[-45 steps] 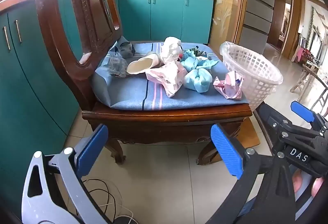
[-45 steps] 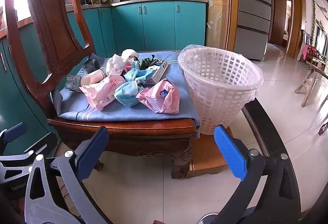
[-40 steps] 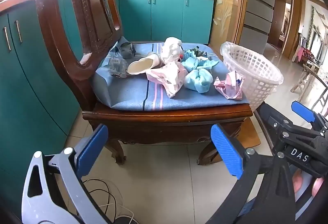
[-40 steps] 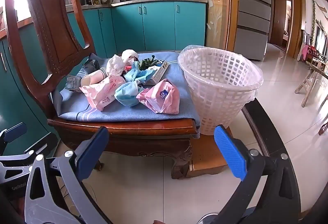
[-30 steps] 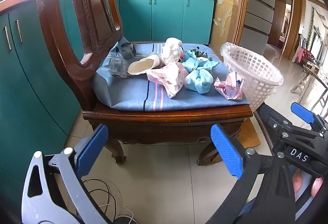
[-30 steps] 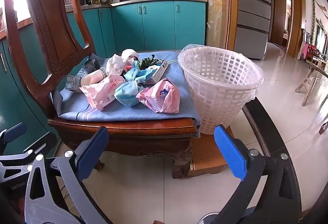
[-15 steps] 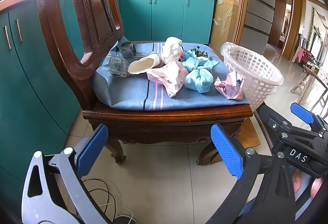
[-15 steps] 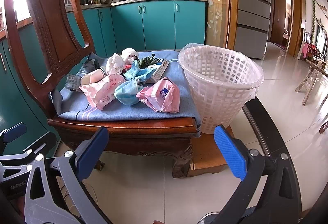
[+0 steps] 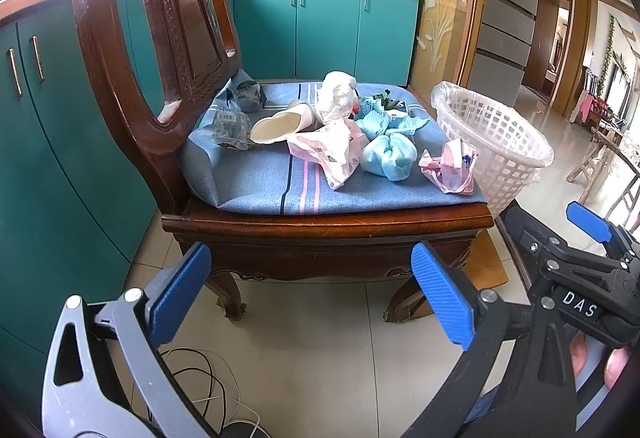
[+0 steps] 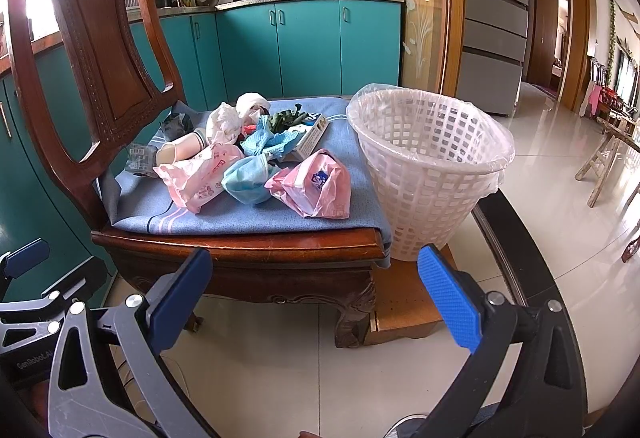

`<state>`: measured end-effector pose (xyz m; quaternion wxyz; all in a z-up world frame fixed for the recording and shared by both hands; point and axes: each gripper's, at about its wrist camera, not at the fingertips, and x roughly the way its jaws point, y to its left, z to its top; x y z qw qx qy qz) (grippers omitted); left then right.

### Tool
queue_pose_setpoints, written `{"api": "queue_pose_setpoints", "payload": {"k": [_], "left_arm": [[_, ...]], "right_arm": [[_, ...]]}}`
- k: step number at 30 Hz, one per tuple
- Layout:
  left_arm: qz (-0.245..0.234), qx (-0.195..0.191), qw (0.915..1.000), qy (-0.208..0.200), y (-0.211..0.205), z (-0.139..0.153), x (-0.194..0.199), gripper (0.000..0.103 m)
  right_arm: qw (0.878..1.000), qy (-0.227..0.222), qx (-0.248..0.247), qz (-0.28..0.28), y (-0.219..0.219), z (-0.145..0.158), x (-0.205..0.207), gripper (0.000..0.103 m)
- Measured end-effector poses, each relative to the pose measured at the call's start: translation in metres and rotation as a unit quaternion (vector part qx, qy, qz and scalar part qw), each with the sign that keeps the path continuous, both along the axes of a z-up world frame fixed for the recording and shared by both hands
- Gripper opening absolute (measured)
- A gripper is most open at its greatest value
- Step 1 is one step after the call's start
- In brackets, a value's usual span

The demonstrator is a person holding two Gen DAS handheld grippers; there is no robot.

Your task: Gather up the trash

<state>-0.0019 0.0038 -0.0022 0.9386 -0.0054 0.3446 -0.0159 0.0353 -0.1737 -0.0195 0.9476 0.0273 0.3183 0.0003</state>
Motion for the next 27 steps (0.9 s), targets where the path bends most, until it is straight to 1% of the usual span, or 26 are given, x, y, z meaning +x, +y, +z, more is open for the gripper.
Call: {"api": "queue_pose_setpoints", "payload": {"k": [27], "left_arm": [[0.001,0.001,1.0000,0.002,-0.0017,-0.0013,-0.0014,0.100]], "right_arm": [[1.000,0.001,-0.002,0.001,-0.0004,-0.0013,0.0000,0.100]]}}
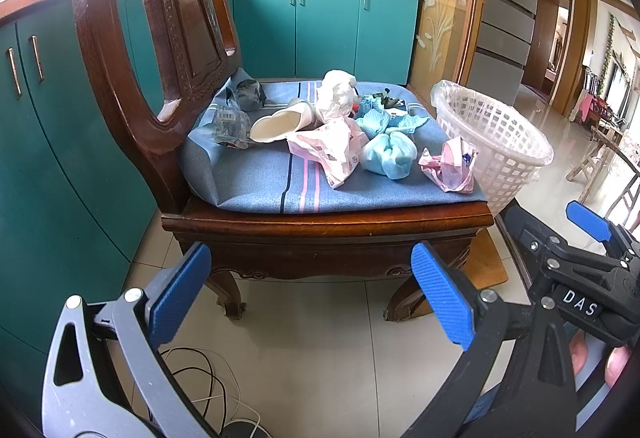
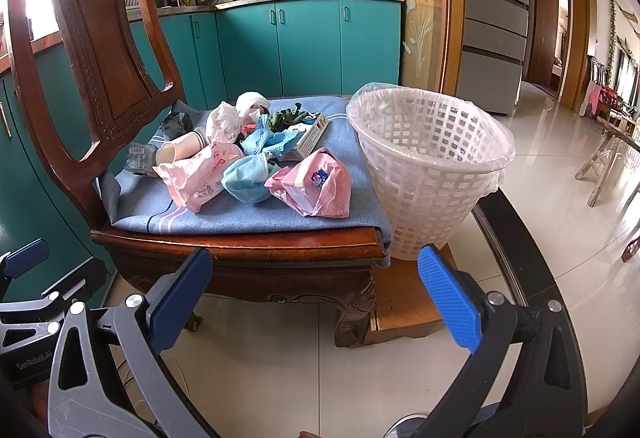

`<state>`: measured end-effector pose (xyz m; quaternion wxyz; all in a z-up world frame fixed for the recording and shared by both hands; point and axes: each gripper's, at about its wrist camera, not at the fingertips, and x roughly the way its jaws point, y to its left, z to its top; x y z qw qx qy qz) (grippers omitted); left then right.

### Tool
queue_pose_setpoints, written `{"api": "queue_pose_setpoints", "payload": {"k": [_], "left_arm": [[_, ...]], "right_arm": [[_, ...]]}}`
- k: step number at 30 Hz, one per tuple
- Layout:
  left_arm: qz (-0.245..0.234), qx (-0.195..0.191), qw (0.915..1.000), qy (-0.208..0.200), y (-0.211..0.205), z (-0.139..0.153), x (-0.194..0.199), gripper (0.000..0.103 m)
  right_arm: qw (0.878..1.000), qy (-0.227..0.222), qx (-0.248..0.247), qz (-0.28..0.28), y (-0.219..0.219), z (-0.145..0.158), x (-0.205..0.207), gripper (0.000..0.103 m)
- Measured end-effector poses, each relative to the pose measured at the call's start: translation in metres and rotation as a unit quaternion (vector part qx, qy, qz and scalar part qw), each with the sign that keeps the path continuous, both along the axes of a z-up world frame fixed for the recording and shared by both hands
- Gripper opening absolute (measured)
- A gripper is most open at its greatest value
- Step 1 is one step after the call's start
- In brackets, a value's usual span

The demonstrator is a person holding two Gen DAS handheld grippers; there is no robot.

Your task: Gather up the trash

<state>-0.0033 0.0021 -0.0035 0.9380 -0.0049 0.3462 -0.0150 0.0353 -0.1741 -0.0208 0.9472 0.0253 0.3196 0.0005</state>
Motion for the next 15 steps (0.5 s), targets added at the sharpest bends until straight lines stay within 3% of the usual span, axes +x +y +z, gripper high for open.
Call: {"api": "queue_pose_setpoints", "payload": {"k": [15], "left_arm": [[-0.001,0.001,1.0000,0.005,-0.0009,0.0005,0.0000,0.100]], "right_arm": [[1.000,0.000,0.000,0.000,0.0004,-0.0003,0.0001,0.100]]}}
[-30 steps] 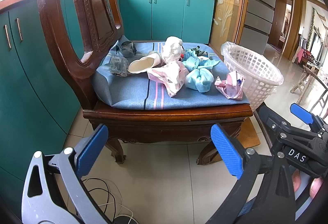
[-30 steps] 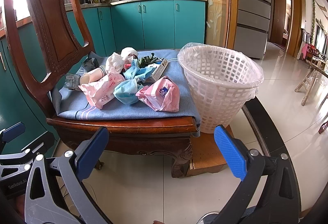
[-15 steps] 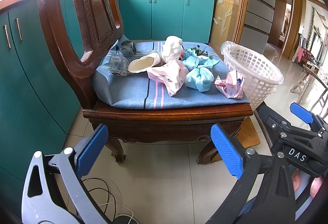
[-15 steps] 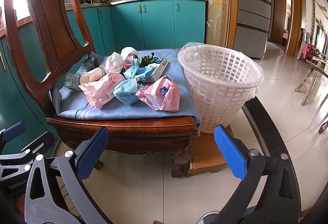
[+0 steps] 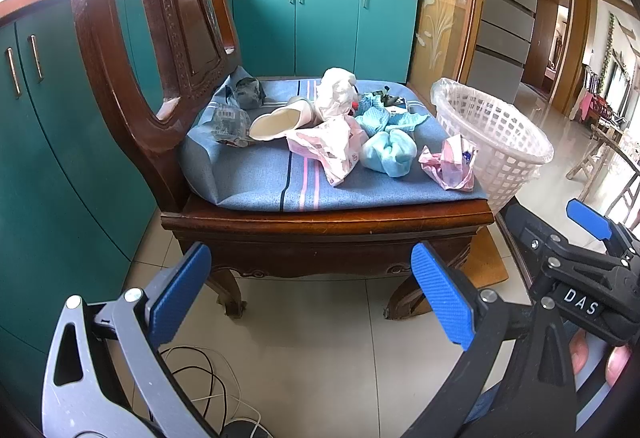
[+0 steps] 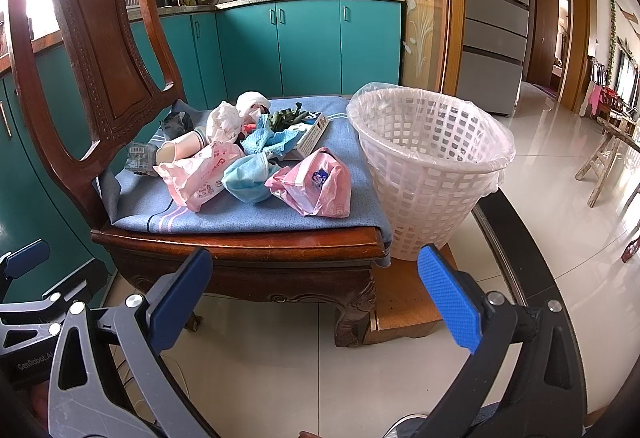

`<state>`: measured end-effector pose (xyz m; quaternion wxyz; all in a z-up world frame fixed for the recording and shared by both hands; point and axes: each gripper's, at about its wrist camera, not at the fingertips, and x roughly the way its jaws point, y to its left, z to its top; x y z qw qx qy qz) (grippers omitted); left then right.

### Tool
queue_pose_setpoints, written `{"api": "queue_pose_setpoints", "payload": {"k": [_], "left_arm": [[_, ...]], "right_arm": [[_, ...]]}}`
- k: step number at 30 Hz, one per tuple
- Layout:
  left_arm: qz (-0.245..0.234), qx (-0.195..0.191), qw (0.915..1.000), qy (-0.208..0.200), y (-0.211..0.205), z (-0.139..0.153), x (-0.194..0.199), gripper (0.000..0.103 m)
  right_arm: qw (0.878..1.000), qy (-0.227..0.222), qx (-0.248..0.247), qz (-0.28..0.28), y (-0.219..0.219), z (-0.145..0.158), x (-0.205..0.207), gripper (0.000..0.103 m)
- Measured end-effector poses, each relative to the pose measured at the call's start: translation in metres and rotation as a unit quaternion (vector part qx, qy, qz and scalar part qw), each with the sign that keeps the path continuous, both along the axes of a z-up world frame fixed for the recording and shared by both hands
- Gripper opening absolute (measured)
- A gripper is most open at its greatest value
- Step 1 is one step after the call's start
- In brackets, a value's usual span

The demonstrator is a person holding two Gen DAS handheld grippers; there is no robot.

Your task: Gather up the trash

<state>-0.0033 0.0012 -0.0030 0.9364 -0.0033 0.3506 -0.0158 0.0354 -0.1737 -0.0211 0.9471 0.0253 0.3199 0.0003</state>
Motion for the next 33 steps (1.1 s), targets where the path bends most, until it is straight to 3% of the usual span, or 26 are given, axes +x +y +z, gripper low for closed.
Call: {"api": "queue_pose_setpoints", "payload": {"k": [19,23,33], "left_arm": [[0.003,0.006,1.0000,-0.006,-0.001,-0.001,0.000,0.100],[0.012,-0.010,0.9994,-0.029,0.006,-0.004,-0.002,0.100],[0.027,-0.058,0.9979,-0.010,0.021,-0.012,0.006,0.100]], "right_arm": [[1.000,-0.002,0.005,-0.001,-0.004,0.000,0.000,0.100],[1.000,-0.003,0.008,-0.001,-0.006,0.001,-0.001,0.100],[0.998,-0.015,0.059,0.015,-0.024,0.008,-0.006,0.100]]}}
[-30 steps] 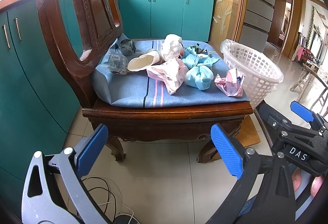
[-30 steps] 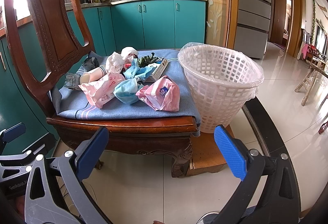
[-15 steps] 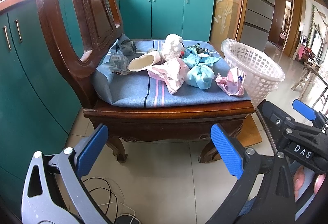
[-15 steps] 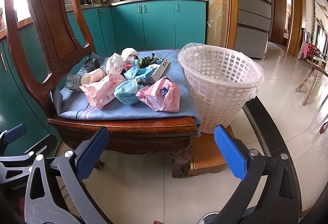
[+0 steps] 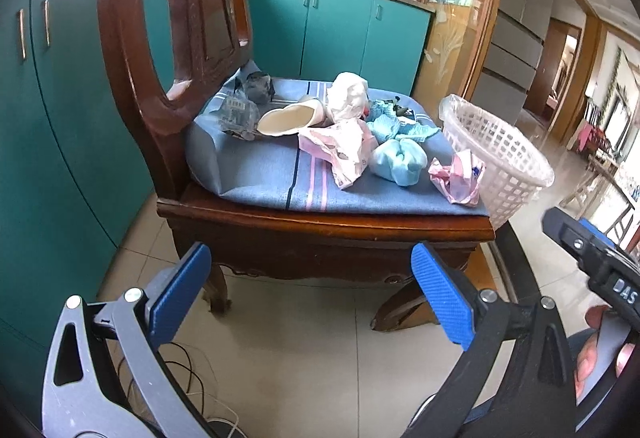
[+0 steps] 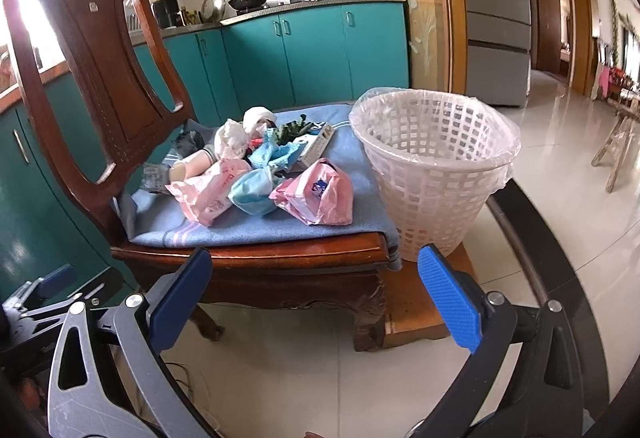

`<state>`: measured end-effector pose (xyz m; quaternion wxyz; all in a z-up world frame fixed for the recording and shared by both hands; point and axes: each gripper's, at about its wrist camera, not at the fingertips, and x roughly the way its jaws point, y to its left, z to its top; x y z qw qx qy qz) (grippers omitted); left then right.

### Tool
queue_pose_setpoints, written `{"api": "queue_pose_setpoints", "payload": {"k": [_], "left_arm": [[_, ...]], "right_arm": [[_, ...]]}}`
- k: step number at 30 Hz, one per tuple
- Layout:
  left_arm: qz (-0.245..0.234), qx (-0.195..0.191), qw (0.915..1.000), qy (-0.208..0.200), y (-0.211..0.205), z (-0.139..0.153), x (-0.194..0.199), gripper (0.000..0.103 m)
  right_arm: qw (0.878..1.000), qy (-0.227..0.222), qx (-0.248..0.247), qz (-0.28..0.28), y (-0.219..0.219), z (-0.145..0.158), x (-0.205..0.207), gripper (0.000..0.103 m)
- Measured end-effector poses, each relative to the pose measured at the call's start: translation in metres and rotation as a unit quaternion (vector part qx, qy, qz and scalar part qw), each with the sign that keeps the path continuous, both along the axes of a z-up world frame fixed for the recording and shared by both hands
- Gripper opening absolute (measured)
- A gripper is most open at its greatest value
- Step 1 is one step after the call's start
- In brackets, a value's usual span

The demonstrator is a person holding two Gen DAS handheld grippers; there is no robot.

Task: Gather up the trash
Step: 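Grasp the white crumpled tissue with the left tool while the right tool grasps the blue mask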

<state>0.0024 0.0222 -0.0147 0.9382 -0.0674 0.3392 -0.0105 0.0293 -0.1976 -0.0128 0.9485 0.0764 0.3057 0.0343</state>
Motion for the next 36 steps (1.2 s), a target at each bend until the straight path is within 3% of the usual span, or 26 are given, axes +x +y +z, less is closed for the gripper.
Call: {"api": "queue_pose_setpoints", "payload": {"k": [4,7,10,13,17,20,23,26,27,28,29,31,33,36], "left_arm": [[-0.013,-0.018,0.9996,0.018,0.002,-0.003,0.006,0.100],[-0.032,0.022,0.9991,0.015,-0.008,0.002,0.013,0.100],[-0.047,0.026,0.9984,0.018,-0.012,0.011,0.029,0.100],[-0.070,0.014,0.9971,0.025,-0.018,0.026,0.062,0.100],[-0.072,0.034,0.9967,0.017,-0.031,0.041,0.117,0.100],[-0.083,0.051,0.9949,0.027,-0.045,0.043,0.169,0.100],[-0.090,0.085,0.9914,0.043,-0.059,0.033,0.219,0.100],[-0.093,0.091,0.9892,0.068,-0.066,0.022,0.260,0.099],[-0.094,0.090,0.9878,0.084,-0.067,0.015,0.276,0.095],[-0.093,0.090,0.9871,0.095,-0.068,0.010,0.286,0.083],[-0.092,0.088,0.9862,0.106,-0.067,0.006,0.292,0.078],[-0.093,0.067,0.9838,0.138,-0.062,-0.007,0.304,0.040],[-0.093,0.047,0.9854,0.134,-0.054,-0.007,0.302,0.036],[-0.086,0.031,0.9922,0.084,-0.044,0.014,0.279,0.032]], "right_arm": [[1.000,-0.002,0.016,0.014,-0.005,0.007,0.002,0.100],[1.000,-0.007,0.013,0.020,-0.008,0.016,0.008,0.100],[1.000,-0.021,0.016,0.016,-0.015,0.032,0.020,0.100],[0.999,-0.027,0.024,0.010,-0.022,0.045,0.042,0.100],[0.999,-0.034,0.030,0.002,-0.029,0.050,0.075,0.100],[0.999,-0.034,0.029,0.007,-0.030,0.029,0.090,0.100],[0.999,0.023,0.015,0.022,-0.022,0.000,0.108,0.100],[0.999,0.022,0.021,0.036,-0.018,0.000,0.115,0.100],[0.999,0.016,0.013,0.039,-0.015,0.002,0.118,0.100],[0.999,0.016,0.011,0.039,-0.015,0.002,0.121,0.100],[0.999,0.018,0.017,0.041,-0.016,0.001,0.127,0.100],[0.998,0.021,0.033,0.043,-0.020,0.000,0.139,0.100],[0.997,0.037,0.053,0.045,-0.023,-0.002,0.160,0.096],[0.990,0.080,0.103,0.061,-0.024,-0.007,0.192,0.080]]}}
